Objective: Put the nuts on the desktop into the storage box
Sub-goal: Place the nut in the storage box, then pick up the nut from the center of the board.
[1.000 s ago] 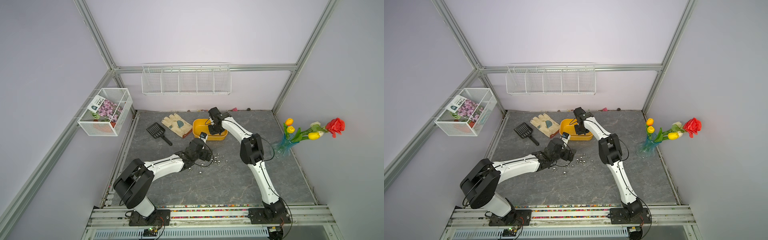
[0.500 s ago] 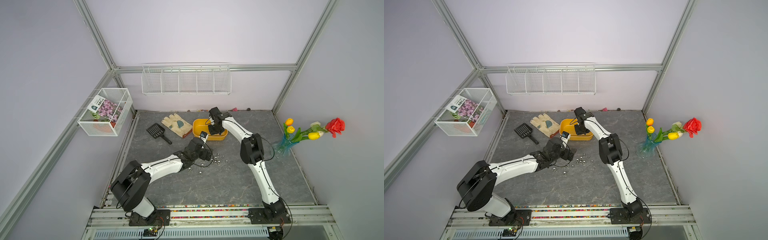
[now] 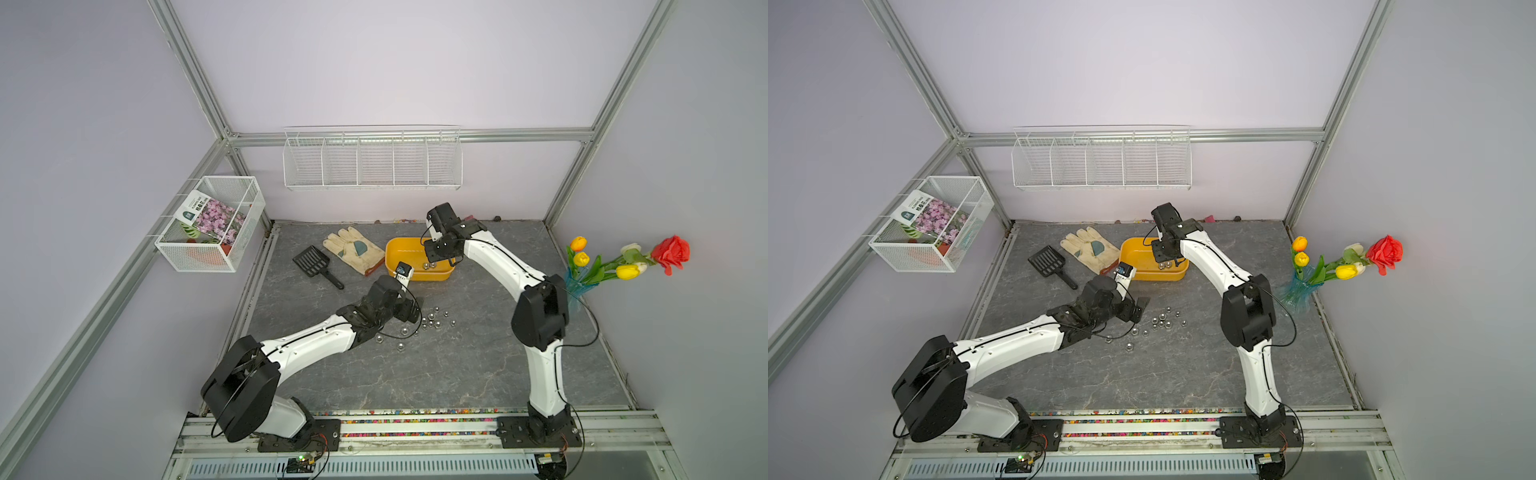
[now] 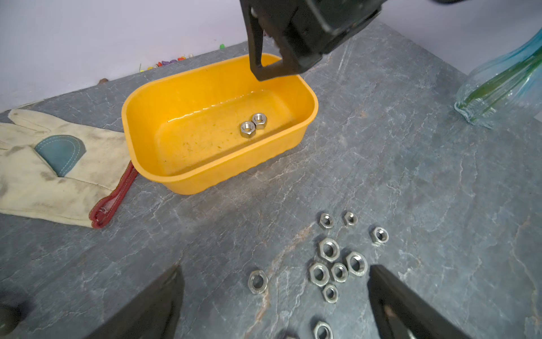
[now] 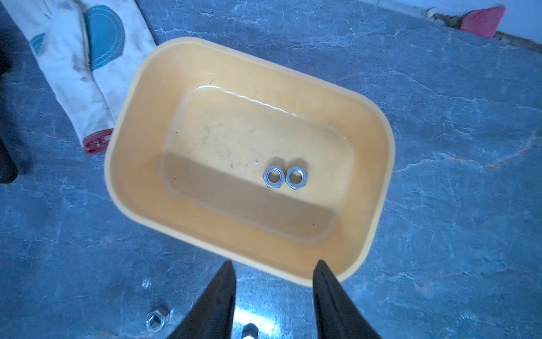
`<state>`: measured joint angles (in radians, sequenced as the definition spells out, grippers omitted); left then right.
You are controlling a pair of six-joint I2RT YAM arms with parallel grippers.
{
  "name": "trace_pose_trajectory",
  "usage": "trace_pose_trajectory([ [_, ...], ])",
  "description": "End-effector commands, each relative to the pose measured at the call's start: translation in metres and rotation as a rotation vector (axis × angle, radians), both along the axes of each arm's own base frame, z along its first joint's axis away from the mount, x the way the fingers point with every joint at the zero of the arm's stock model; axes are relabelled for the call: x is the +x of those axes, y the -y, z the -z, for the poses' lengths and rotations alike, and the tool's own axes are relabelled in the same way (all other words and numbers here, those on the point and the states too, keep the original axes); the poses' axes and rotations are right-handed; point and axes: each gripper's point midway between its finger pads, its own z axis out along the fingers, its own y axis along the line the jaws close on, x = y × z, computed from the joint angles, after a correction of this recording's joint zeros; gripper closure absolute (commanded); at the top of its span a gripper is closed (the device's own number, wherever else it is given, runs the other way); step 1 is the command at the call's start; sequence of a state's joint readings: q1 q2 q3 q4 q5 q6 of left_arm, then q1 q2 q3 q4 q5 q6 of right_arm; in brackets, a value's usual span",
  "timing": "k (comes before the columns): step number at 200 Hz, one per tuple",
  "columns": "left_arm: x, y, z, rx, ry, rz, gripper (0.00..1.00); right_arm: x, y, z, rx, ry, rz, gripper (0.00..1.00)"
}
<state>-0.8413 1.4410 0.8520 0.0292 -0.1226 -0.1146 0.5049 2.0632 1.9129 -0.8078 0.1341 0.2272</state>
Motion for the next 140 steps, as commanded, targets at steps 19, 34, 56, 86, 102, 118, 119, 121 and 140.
trace_pose_trajectory([
  [19,-0.024,0.005,0.012,0.028,-0.037,0.081,0.00,-0.051,0.027,0.020,-0.100,-0.020,0.060,0.54],
  [34,-0.031,0.008,0.018,0.026,-0.050,0.098,0.00,-0.074,0.033,0.035,-0.113,-0.053,0.063,0.54],
  [56,-0.040,0.013,0.026,0.018,-0.071,0.120,0.00,-0.101,0.037,0.058,-0.117,-0.100,0.068,0.54],
  [86,-0.053,0.023,0.038,0.035,-0.092,0.157,0.00,-0.124,0.041,0.089,-0.116,-0.157,0.079,0.54],
  [102,-0.059,0.030,0.045,0.049,-0.104,0.176,0.01,-0.130,0.042,0.098,-0.112,-0.170,0.082,0.54],
  [118,-0.065,0.034,0.050,0.049,-0.118,0.185,0.01,-0.135,0.042,0.104,-0.104,-0.179,0.082,0.54],
  [119,-0.065,0.034,0.050,0.049,-0.119,0.186,0.01,-0.135,0.042,0.104,-0.103,-0.180,0.082,0.54],
  [121,-0.066,0.034,0.051,0.050,-0.120,0.187,0.01,-0.136,0.042,0.105,-0.103,-0.182,0.083,0.54],
  [140,-0.069,0.035,0.055,0.041,-0.135,0.186,0.01,-0.140,0.044,0.109,-0.097,-0.188,0.087,0.54],
])
